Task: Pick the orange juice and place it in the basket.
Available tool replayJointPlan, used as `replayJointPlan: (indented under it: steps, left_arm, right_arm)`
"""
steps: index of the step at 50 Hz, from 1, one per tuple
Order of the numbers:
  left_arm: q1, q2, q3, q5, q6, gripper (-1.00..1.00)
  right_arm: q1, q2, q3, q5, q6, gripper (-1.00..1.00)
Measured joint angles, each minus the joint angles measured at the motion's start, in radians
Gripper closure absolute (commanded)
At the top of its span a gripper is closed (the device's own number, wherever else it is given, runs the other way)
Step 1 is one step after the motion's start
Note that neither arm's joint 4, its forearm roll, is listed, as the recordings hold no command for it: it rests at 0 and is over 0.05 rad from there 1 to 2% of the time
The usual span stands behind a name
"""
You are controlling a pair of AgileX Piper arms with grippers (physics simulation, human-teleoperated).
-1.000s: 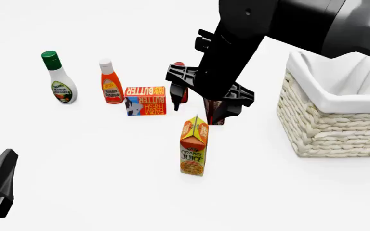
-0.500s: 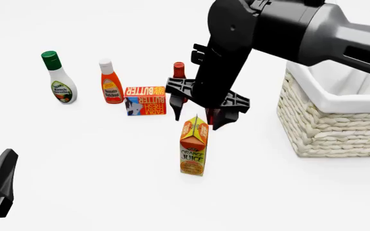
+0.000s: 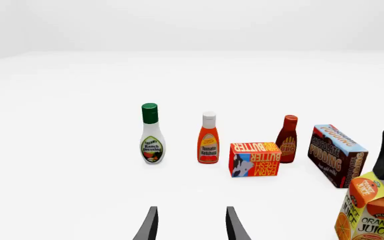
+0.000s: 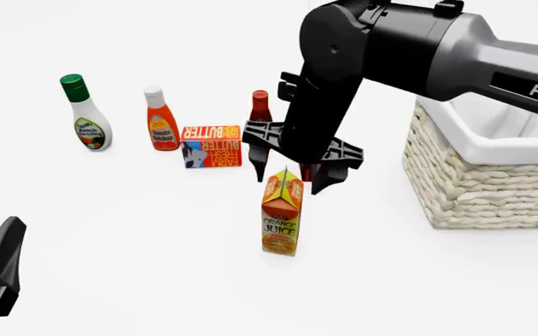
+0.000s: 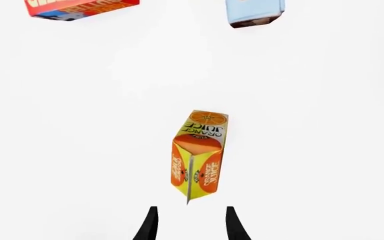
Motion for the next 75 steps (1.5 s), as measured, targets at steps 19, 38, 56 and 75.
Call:
replayJointPlan:
  steps: [19,38,56,75]
  left_arm:
    - [0.000,0.000,0.000,0.000,0.000,-1.00]
    - [0.000,0.000,0.000,0.000,0.000,-1.00]
    - [0.000,0.000,0.000,0.000,0.000,-1.00]
    - [0.000,0.000,0.000,0.000,0.000,-1.00]
  right_arm:
    - [0.000,0.013,0.003,0.000,-0.003,-1.00]
    - [0.006,0.028,-0.003,0.000,-0.002,-1.00]
    - [-0.007,0.044,-0.003,0.000,-0.014,-1.00]
    - [-0.006,0.065,-0.021,0.000,-0.017,-1.00]
